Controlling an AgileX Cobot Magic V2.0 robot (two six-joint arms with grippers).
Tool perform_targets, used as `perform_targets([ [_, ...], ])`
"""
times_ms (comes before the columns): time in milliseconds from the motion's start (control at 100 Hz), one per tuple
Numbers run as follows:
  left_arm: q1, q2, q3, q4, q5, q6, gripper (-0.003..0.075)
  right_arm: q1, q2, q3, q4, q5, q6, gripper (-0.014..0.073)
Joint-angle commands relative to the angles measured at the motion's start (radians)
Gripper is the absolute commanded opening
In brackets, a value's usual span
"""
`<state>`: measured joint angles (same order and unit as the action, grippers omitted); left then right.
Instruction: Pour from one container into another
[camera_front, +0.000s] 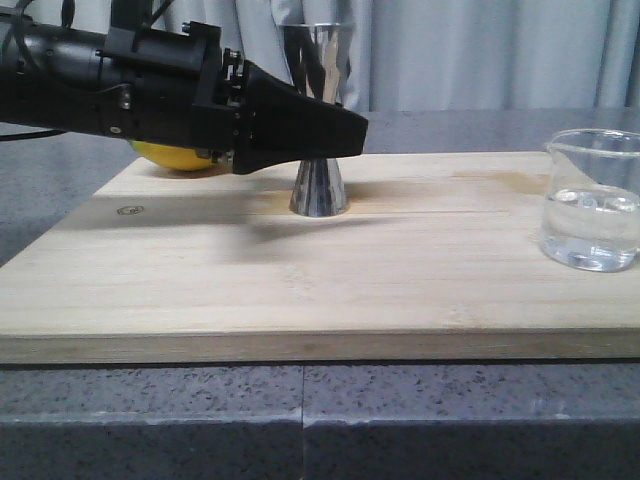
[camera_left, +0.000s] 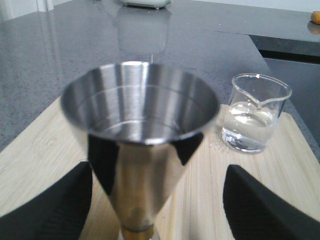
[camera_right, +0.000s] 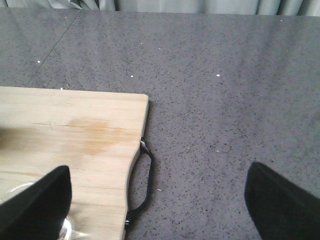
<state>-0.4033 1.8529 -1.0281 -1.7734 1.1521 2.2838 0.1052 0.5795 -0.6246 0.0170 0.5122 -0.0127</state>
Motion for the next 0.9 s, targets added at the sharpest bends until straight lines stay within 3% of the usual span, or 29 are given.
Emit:
perform_targets([
  [0,-0.011,-0.043,-0.030,-0.077,0.099,-0.004,0.0503,0.002,0.009,-0.038,-0.009,-0.069,-0.008,0.0638],
  [430,-0.011,-0.043,-0.030,-0.077,0.095,-0.004,0.0491,0.002,0.009,-0.038,-0.009,-0.069,-0.008,0.0638],
  [890,-0.011,-0.043,-0.030,-0.077,0.072,-0.004,0.0249,0.002,0.009,-0.038,-0.009,-0.069,-0.008,0.0638],
])
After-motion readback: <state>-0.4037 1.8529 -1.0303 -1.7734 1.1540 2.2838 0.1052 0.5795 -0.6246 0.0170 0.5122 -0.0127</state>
